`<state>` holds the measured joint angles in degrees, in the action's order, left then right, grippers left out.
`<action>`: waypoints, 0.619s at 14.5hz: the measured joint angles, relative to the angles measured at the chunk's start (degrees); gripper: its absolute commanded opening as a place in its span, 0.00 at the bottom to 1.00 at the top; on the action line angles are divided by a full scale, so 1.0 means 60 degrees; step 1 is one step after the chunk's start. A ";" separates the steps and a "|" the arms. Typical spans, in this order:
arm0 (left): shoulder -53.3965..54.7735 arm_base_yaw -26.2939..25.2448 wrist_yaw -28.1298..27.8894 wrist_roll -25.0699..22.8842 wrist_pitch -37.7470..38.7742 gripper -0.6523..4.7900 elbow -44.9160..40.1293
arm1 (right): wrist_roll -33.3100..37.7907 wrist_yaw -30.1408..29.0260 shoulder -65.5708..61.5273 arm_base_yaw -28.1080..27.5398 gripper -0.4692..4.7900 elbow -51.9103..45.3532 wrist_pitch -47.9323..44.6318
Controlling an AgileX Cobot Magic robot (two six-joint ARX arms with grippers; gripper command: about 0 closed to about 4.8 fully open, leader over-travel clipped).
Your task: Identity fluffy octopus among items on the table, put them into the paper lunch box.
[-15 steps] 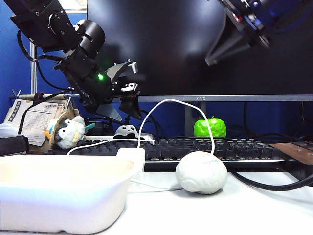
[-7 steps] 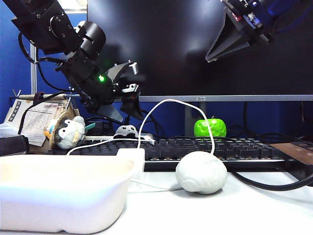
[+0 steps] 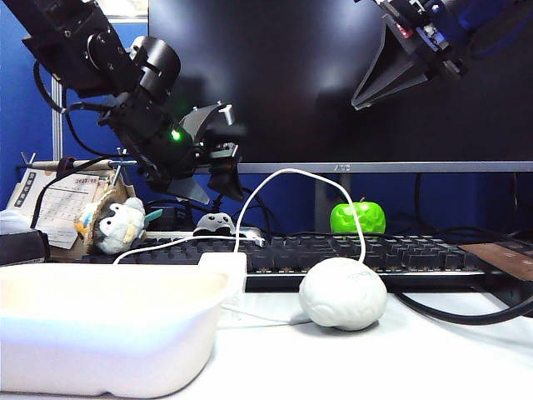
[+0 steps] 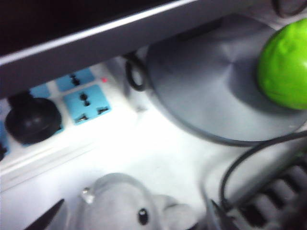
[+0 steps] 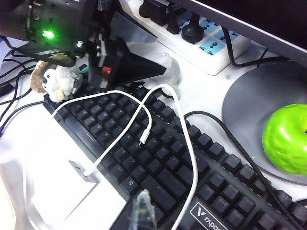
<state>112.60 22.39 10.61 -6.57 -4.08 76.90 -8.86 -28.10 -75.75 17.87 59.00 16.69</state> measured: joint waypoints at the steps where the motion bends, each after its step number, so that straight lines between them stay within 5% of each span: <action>1: 0.0073 0.0000 -0.0062 0.0015 -0.0004 0.82 0.0004 | 0.0000 0.0000 0.0000 0.0004 0.08 0.0000 0.0022; 4: 0.0375 0.0000 -0.0066 0.0521 -0.0029 0.92 0.0000 | 0.0000 0.0000 0.0000 0.0004 0.08 0.0000 0.0055; 9: 0.0510 -0.0004 -0.0066 0.0892 -0.0401 0.92 0.0000 | 0.0000 -0.0015 0.0000 0.0004 0.08 0.0000 0.0215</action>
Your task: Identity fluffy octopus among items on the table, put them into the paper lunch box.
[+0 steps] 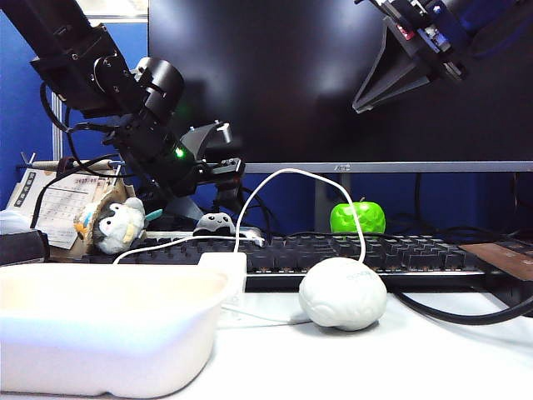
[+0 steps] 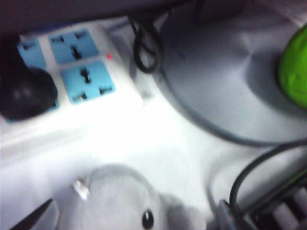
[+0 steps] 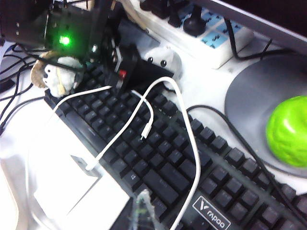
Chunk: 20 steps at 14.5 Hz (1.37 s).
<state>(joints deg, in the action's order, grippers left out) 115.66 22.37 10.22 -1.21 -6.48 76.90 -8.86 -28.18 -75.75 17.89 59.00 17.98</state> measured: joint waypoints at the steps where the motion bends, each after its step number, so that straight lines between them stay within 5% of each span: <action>1: 0.0000 0.0000 0.0000 0.0000 -0.0113 0.92 0.0004 | 0.0000 0.0000 0.0000 0.0000 0.08 0.0000 0.0000; 17: 0.0208 0.0000 -0.0561 0.0998 -0.0310 0.90 0.0000 | 0.0000 -0.0011 0.0000 0.0000 0.08 0.0000 0.0087; 19: 0.0208 0.0000 -0.0437 0.0998 -0.0310 0.74 0.0000 | 0.0000 -0.0011 0.0000 0.0000 0.08 0.0000 0.0087; 20: 0.0208 0.0000 -0.0379 0.1002 -0.0313 0.74 0.0000 | 0.0004 -0.0011 0.0000 0.0000 0.08 0.0000 0.0087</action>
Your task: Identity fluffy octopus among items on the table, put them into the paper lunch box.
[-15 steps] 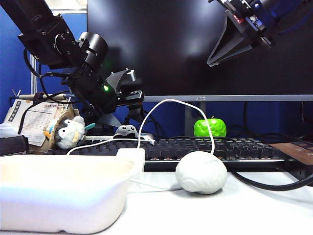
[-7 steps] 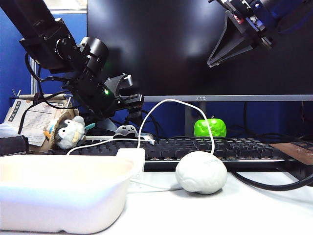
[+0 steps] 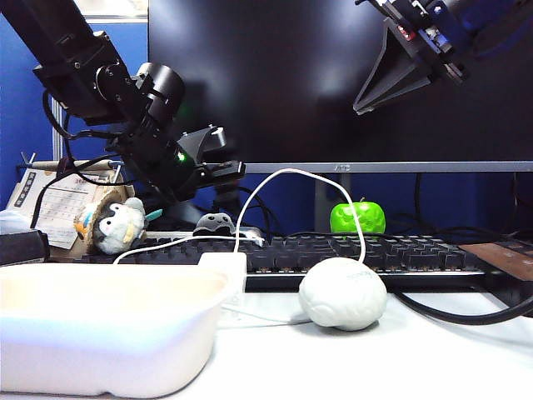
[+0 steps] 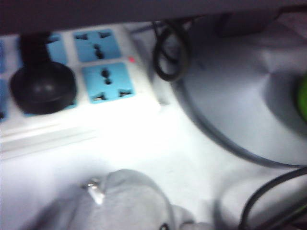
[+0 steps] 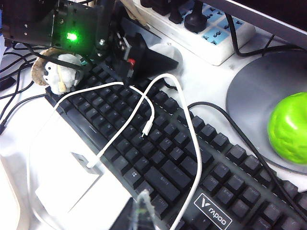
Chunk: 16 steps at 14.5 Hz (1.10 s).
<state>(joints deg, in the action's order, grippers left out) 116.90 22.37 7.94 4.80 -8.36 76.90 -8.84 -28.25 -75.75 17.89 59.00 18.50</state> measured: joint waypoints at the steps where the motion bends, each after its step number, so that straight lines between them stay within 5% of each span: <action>1: 0.0000 0.0000 0.0117 0.0018 0.0000 0.74 0.0000 | -0.0004 0.0000 0.0000 0.0000 0.08 0.0000 0.0004; 5: 0.0000 0.0000 0.0332 0.0015 0.0004 0.72 0.0000 | -0.0004 0.0000 0.0000 0.0000 0.08 0.0000 0.0004; 9: 0.0120 -0.0004 0.0393 0.0222 0.0098 0.62 0.0004 | -0.0004 -0.0004 0.0004 0.0000 0.08 0.0000 0.0004; 11: 0.0193 -0.0004 0.0390 0.0306 0.0131 0.47 0.0004 | -0.0004 -0.0004 0.0000 0.0000 0.08 0.0000 0.0044; 16: 0.0193 -0.0007 0.0390 0.0397 0.0127 0.39 0.0004 | -0.0004 -0.0004 0.0000 0.0000 0.08 0.0000 0.0051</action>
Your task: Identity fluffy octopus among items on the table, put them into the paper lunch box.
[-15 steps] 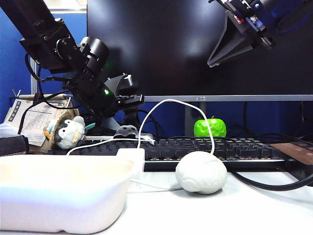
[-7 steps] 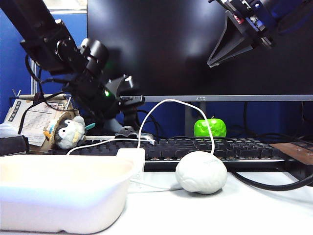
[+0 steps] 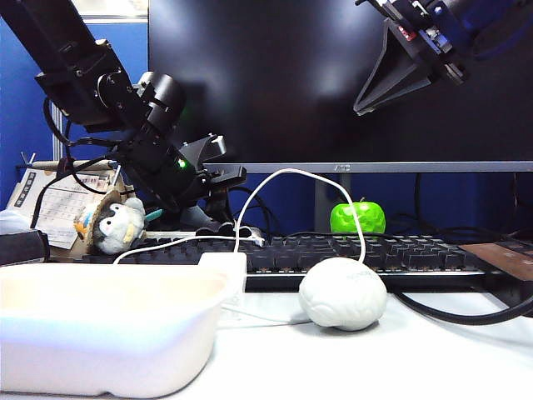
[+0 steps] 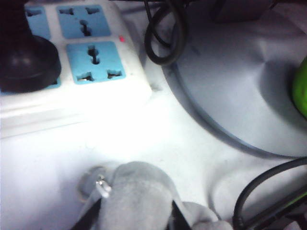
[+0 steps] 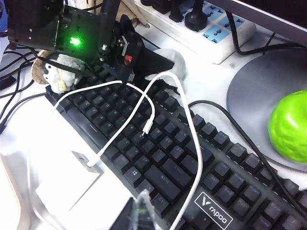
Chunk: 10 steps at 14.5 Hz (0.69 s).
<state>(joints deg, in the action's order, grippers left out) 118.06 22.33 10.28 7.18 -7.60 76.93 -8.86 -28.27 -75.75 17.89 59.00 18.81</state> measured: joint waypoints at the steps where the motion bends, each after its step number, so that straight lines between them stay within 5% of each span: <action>1: 0.0000 0.0000 0.0004 0.0000 -0.0004 0.27 0.0000 | 0.0000 0.0000 0.0000 0.0000 0.08 0.0000 0.0000; 10: -0.0004 -0.0022 0.0692 0.0029 -0.0149 0.26 0.0004 | 0.0000 0.0000 0.0000 -0.0004 0.08 0.0000 0.0000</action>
<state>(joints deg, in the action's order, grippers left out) 118.04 22.20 14.44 7.35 -8.49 76.95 -8.86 -28.27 -75.75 17.87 59.00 18.81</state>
